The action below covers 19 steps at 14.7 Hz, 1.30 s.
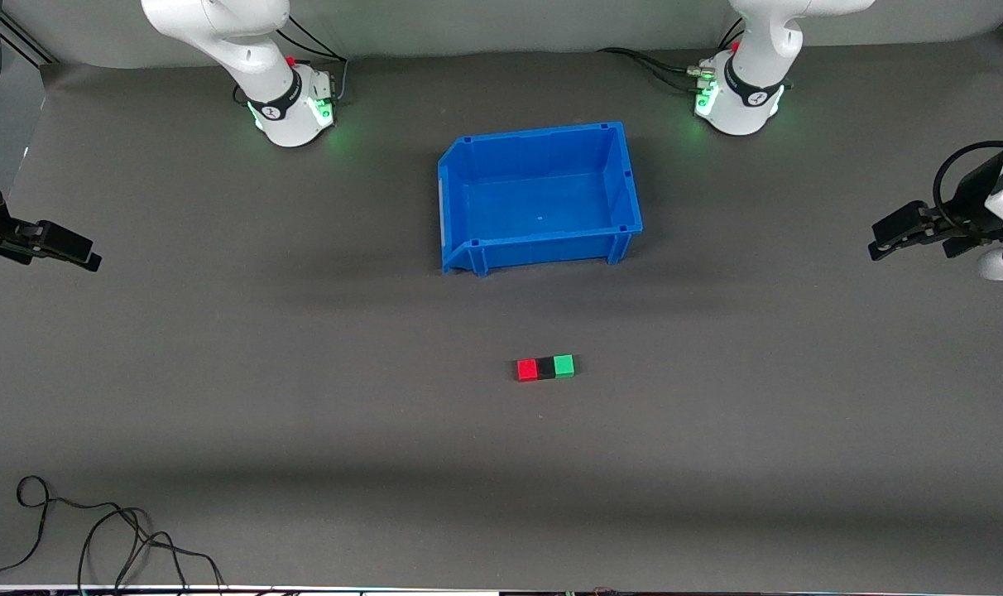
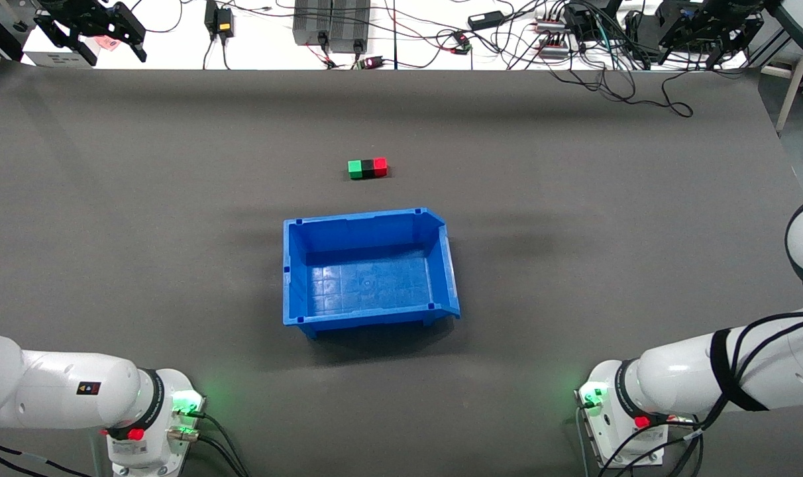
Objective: Attach green and red cubes to black cube
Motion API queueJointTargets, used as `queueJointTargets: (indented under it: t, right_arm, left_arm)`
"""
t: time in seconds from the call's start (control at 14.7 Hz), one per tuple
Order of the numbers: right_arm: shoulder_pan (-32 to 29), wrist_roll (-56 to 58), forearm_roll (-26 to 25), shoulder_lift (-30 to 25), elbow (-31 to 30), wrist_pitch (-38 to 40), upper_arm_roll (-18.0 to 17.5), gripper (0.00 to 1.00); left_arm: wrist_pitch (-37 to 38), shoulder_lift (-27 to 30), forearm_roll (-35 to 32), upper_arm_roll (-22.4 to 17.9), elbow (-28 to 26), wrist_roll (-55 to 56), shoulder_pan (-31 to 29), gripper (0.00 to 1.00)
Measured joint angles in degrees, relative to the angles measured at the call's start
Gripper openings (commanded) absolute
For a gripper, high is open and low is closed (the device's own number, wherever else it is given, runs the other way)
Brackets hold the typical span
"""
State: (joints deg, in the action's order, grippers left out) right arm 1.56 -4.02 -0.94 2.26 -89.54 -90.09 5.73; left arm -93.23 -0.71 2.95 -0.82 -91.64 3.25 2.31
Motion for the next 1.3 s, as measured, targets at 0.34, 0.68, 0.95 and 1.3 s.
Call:
queueJointTargets:
  t: [0.34,0.68,0.95,1.3]
  right_arm:
    - [-3.5,0.0,0.0,-0.2,0.0,0.2,-3.1,1.00]
    - [-5.2,-0.7,0.0,-0.6,0.0,1.5,-6.4,1.00]
    - [-5.1,-1.1,0.0,-0.6,-0.1,1.6,-7.0,1.00]
    - [-5.1,-1.2,0.0,-0.6,-0.1,1.6,-7.0,1.00]
  left_arm:
    - [1.6,0.3,-1.9,0.7,-0.1,-1.0,0.0,1.00]
    - [2.6,0.4,-2.0,0.9,-0.1,-1.1,0.0,1.00]
    - [2.6,0.4,-2.0,0.9,-0.1,-1.1,0.0,1.00]
    - [2.6,0.4,-2.0,0.9,-0.1,-1.1,0.0,1.00]
